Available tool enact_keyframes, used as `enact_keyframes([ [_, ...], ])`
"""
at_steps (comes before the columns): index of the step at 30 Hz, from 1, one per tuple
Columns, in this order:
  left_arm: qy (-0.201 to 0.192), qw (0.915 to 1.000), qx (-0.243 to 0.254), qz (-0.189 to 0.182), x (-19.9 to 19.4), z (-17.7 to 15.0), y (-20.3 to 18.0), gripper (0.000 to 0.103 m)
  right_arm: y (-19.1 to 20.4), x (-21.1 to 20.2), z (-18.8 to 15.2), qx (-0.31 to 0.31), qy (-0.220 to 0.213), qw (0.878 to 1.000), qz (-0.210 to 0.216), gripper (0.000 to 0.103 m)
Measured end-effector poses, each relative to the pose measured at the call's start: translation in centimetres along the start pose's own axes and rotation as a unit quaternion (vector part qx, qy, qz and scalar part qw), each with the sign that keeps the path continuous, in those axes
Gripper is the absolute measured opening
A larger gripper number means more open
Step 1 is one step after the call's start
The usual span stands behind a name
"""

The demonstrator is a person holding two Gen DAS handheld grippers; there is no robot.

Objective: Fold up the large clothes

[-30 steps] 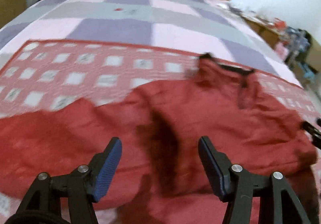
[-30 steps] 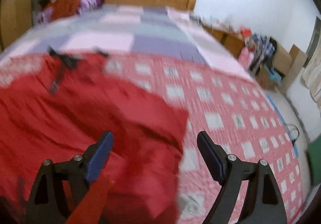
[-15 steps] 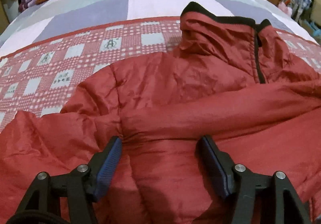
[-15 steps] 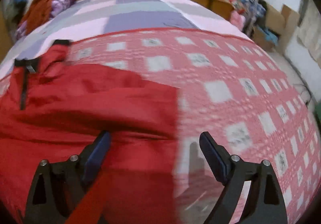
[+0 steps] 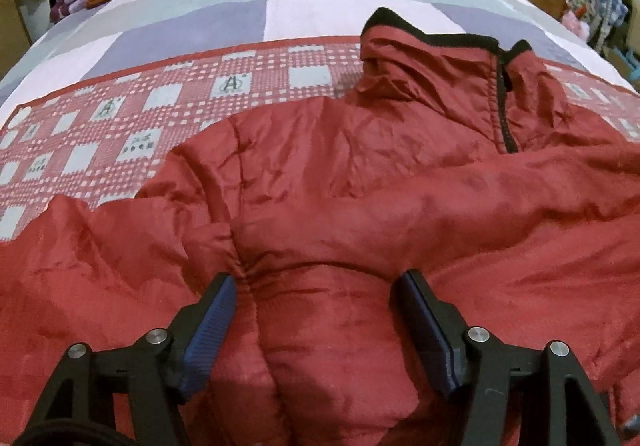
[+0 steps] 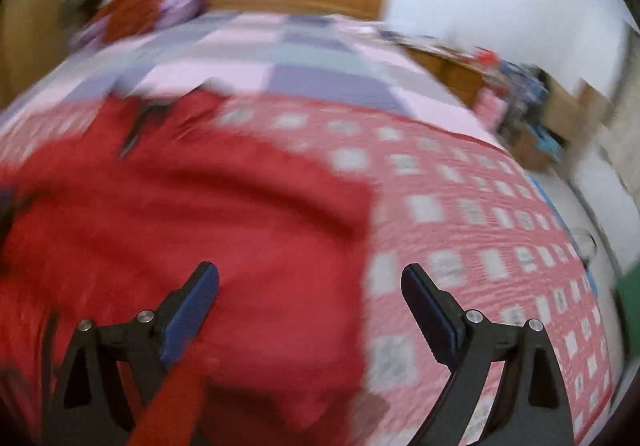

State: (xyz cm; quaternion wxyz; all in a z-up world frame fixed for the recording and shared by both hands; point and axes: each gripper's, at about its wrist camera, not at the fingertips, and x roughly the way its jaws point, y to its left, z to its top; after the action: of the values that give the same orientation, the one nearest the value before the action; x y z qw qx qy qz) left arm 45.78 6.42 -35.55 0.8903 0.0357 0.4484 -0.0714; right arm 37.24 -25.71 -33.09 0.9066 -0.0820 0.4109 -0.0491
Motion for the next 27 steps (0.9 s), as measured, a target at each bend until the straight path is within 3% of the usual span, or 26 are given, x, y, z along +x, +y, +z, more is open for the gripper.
enact_keyframes([
  [2, 0.003, 0.9999, 0.007, -0.013, -0.3, -0.5, -0.3, 0.071, -0.4, 1.3, -2.0, 0.004, 0.034, 0.999, -0.011, 0.094],
  [4, -0.001, 0.9995, 0.028, -0.015, -0.7, -1.2, -1.2, 0.071, -3.8, 2.1, -3.4, 0.09, 0.054, 0.994, 0.015, 0.094],
  [5, -0.004, 0.9994, 0.034, -0.011, -0.8, -1.4, -1.4, 0.071, -4.2, 2.0, -3.6, 0.097, 0.055, 0.994, 0.013, 0.094],
  [10, -0.004, 0.9998, 0.002, -0.017, -1.3, -1.6, -0.5, 0.071, -3.3, -0.3, -2.8, 0.067, 0.039, 0.997, -0.007, 0.094],
  [12, -0.007, 0.9997, 0.003, -0.021, -2.0, -1.7, -0.2, 0.071, -2.8, -2.0, -2.0, 0.064, 0.01, 0.998, 0.0, 0.094],
  [15, -0.016, 0.9994, -0.009, -0.029, -3.3, -1.9, 0.5, 0.071, -0.7, -3.3, -0.2, 0.045, -0.019, 0.998, 0.026, 0.094],
  [20, -0.024, 0.9981, -0.048, -0.031, -5.1, -3.3, 2.6, 0.072, 4.5, -1.5, 3.0, 0.028, -0.018, 0.997, 0.073, 0.094],
  [22, -0.02, 0.9975, -0.06, -0.03, -5.6, -4.2, 3.6, 0.073, 6.6, -0.6, 3.4, 0.014, -0.004, 0.996, 0.085, 0.094],
  [25, -0.018, 0.9973, -0.062, -0.036, -6.6, -5.5, 4.6, 0.079, 9.8, 2.8, 1.8, -0.03, 0.074, 0.993, 0.082, 0.095],
  [27, -0.015, 0.9978, -0.06, -0.022, -7.5, -6.4, 5.4, 0.078, 9.8, 2.3, 1.5, -0.028, 0.055, 0.995, 0.074, 0.095],
])
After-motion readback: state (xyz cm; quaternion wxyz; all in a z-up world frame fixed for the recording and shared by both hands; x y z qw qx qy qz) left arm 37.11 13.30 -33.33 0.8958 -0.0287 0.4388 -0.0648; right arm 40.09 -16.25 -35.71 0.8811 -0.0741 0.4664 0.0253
